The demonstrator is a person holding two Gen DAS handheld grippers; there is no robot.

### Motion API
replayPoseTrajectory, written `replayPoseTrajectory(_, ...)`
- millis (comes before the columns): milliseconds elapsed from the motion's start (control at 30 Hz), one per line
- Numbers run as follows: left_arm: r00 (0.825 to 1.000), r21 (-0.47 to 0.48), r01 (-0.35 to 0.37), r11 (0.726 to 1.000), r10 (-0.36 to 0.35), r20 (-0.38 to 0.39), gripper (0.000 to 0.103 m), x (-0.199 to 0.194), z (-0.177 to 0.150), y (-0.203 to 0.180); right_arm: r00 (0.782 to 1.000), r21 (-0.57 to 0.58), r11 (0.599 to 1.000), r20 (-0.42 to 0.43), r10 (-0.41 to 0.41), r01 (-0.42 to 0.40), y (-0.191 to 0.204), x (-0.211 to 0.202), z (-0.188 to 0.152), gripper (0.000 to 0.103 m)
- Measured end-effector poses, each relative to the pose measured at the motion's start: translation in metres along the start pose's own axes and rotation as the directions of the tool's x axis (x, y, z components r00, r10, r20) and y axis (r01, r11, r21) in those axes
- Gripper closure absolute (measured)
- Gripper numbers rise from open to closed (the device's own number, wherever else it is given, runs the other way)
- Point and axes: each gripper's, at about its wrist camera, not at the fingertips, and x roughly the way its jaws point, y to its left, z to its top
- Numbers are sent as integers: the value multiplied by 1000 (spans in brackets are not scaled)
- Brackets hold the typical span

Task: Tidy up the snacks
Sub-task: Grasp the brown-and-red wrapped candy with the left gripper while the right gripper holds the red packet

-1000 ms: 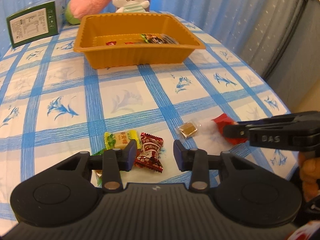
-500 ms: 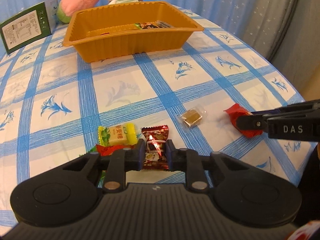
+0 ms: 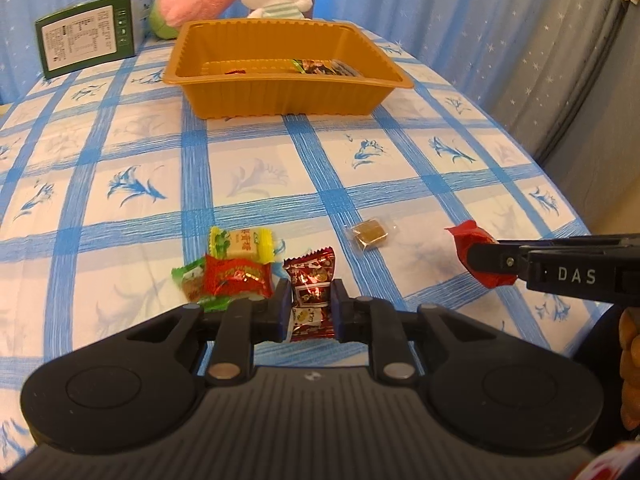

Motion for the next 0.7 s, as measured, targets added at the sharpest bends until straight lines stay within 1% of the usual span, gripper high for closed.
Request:
replayPoseTrajectory(333,1000,-52,-1,999,2,20,85,-28,-3,5,999,-21,1000,30,15,-14,13,-22,-4,78)
replayPoseTrajectory(700,999,-75,3,997,1,52,85,-49,0,5,998,-40,999,52,24,-22,20,-37,-7,78)
